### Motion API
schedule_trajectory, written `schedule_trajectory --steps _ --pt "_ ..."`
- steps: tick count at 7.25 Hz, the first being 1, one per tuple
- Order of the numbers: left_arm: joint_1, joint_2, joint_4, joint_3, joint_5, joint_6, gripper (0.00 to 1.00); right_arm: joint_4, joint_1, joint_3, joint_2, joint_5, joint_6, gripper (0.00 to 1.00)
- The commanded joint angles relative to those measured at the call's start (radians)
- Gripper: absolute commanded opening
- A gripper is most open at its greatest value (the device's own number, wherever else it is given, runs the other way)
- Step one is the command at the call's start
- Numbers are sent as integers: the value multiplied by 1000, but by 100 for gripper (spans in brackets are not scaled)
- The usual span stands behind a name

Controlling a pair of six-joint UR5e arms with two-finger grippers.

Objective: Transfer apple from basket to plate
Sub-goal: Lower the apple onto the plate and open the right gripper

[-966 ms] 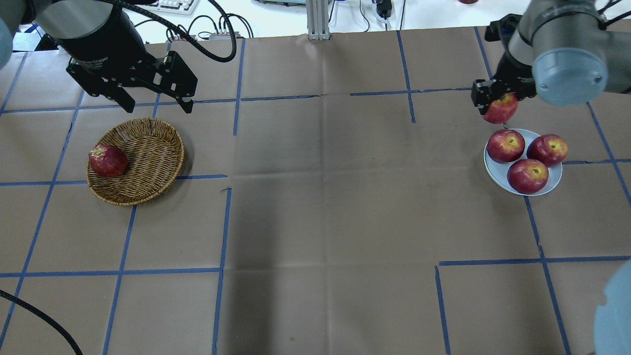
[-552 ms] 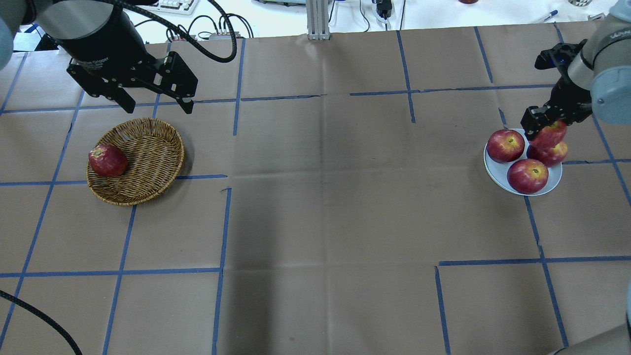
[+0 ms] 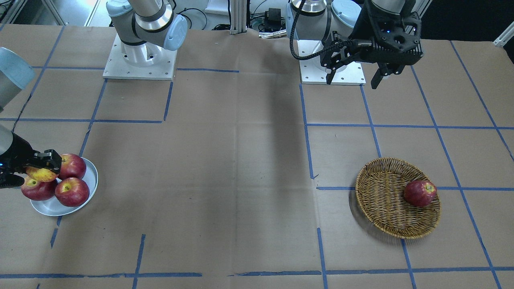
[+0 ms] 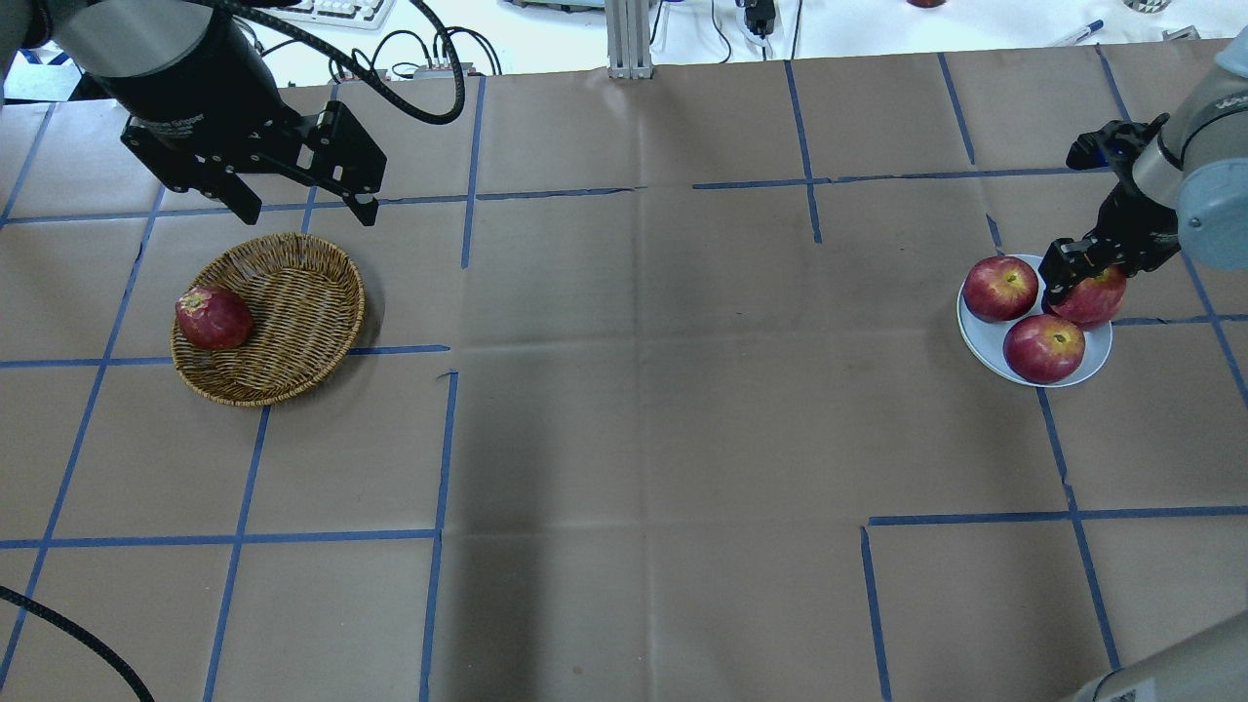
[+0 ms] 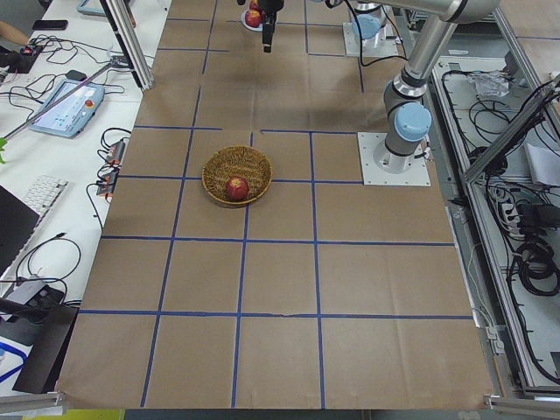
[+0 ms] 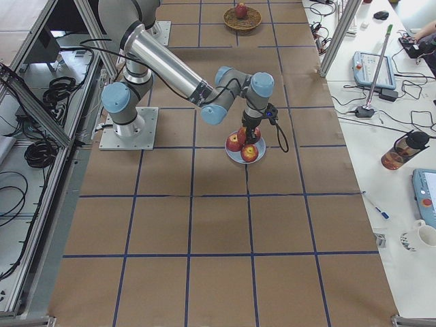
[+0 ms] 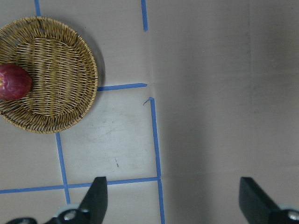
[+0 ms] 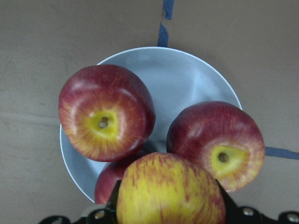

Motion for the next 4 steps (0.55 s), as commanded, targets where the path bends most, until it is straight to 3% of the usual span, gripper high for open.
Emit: schedule_trajectory --steps 1,3,4 --pt "1 7 0 -1 0 0 99 -26 4 -1 7 2 3 64" --pt "-1 7 -2 -1 0 0 99 -49 7 -2 32 25 6 68" --pt "1 7 -2 -1 0 0 99 -49 9 -1 30 31 6 82"
